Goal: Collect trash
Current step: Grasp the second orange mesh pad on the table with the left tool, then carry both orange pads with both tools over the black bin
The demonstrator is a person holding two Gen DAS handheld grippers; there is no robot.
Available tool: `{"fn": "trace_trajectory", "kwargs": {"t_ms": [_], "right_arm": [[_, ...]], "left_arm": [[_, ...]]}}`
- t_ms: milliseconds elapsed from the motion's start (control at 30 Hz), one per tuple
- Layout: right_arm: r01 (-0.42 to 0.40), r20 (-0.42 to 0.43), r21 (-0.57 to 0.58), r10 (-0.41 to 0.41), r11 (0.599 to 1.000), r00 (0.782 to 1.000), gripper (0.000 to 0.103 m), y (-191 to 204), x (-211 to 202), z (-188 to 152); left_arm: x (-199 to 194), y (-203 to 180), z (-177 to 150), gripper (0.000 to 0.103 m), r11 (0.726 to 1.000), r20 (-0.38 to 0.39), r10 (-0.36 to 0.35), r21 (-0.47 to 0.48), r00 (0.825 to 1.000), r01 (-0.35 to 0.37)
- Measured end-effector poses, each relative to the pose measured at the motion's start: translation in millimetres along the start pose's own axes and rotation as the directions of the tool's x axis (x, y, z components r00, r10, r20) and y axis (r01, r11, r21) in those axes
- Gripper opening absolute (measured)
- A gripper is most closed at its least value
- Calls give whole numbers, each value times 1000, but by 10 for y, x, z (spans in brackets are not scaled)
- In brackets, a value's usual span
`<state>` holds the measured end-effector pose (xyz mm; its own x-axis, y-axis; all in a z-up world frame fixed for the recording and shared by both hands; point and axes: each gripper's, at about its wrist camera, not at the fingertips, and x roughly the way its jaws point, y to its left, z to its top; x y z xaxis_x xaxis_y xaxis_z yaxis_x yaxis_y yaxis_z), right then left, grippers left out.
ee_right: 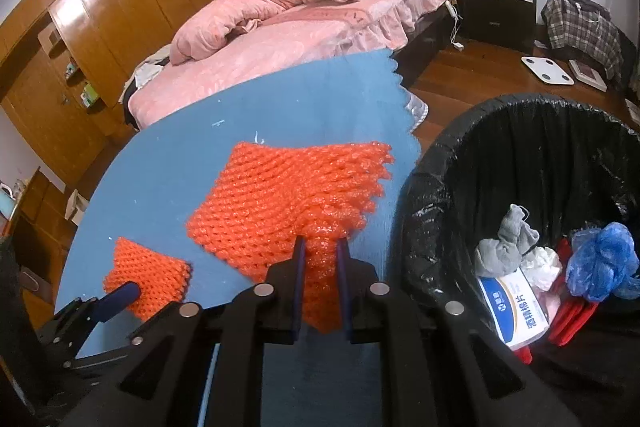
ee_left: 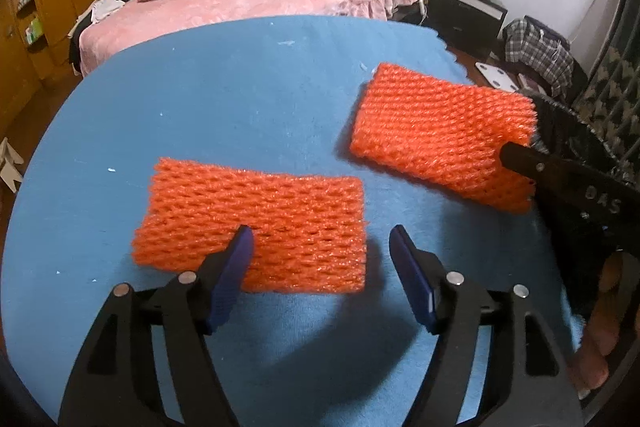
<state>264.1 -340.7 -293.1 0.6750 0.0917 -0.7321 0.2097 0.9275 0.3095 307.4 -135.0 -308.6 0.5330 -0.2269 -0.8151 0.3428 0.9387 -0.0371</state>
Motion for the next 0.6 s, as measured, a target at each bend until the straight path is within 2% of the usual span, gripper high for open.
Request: {"fn": "trace_trajectory", "kwargs": {"t_ms": [67, 133, 167, 300, 433, 600], "right_arm": [[-5, -2, -2, 5, 1000, 1000, 15, -1, 3, -3], [-6, -3, -6, 6, 1000, 1000, 15, 8, -4, -15], [-7, -5, -6, 7, 1000, 1000, 15, 16, -6, -22], [-11, -7, -9, 11, 1000, 1000, 15, 57, -31, -24], [-16, 2, -20, 16, 1000, 1000, 15, 140, -113, -19], [-27, 25, -24, 27, 999, 999, 15, 215, -282, 9]], "left_arm": [[-1, -7, -1, 65, 1000, 5, 14, 5, 1000, -14], [-19, 12, -2, 49, 1000, 6, 25, -1, 1000, -25], [-27, 34, -4, 46, 1000, 5, 21, -7, 1000, -21], [-62, 144, 1, 10, 1000, -12, 19, -21, 1000, -19], [-141, 189, 34, 8, 1000, -23, 23, -20, 999, -23], [-397, 235, 100, 8, 999, 12, 31, -33, 999, -30]]}}
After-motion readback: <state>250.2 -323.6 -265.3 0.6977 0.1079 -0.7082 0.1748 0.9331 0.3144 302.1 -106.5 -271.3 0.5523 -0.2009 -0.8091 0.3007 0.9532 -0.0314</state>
